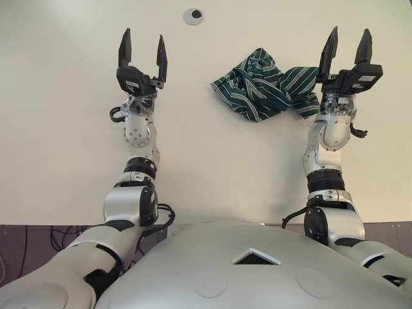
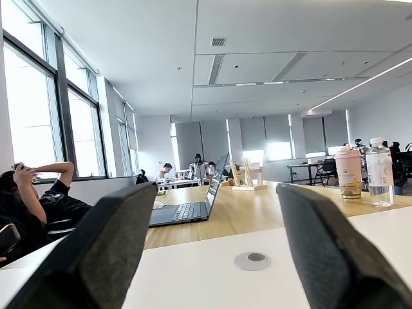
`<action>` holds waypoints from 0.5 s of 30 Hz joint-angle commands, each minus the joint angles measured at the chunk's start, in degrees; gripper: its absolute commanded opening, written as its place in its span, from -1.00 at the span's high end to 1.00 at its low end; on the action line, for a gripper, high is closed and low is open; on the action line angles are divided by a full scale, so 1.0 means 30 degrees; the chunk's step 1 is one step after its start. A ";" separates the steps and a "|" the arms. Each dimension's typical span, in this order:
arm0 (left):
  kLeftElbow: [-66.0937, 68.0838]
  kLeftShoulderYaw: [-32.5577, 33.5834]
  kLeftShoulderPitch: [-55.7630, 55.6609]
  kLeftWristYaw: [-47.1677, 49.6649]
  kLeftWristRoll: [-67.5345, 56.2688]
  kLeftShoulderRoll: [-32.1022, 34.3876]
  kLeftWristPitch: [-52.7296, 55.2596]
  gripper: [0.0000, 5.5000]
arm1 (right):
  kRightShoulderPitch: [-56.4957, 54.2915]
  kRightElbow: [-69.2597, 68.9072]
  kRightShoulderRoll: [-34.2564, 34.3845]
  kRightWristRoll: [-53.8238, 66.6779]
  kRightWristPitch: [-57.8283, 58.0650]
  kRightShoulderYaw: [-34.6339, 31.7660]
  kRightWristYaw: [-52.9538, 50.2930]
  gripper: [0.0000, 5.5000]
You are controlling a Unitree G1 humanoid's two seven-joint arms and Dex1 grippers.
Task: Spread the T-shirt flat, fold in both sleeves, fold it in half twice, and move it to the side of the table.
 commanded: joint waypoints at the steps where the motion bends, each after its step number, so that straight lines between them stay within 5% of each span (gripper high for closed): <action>1: 0.0590 -0.0181 0.0714 0.0210 0.0256 -0.0311 -0.0251 -0.23 | -0.0163 0.0047 0.0253 -0.0009 0.0239 -0.0254 0.0154 -0.13; 15: 0.0557 -0.0376 0.0726 0.0458 0.0358 -0.0317 -0.0257 -0.24 | -0.0154 0.0166 0.0257 -0.0044 0.0143 -0.0428 0.0501 0.07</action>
